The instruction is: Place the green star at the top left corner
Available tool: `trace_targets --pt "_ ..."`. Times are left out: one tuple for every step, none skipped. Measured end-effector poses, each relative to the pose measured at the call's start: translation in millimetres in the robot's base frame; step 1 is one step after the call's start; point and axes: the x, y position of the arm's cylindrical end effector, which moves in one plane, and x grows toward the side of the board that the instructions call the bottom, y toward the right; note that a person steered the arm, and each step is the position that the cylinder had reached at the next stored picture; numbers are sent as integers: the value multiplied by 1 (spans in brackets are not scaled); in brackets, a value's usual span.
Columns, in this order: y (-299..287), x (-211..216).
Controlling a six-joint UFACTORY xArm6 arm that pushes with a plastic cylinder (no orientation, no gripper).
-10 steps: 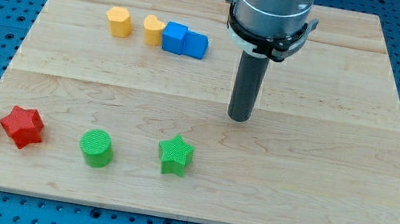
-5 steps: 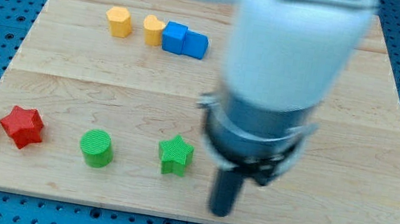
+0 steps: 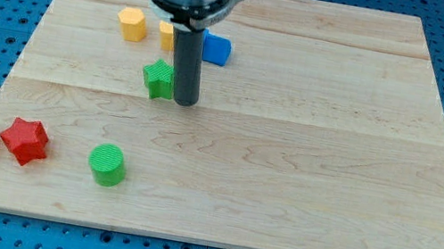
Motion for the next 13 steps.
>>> trace_targets --pt "-68 -38" --pt "-69 -50" --pt "-56 -5" --pt "-107 -37" --pt "-152 -96" --pt "-146 -99" --pt "-144 -75" --pt "-161 -43" --pt "-181 -69" --pt "-182 -106" --pt "-182 -141" --pt "-182 -166" --pt "-182 -162"
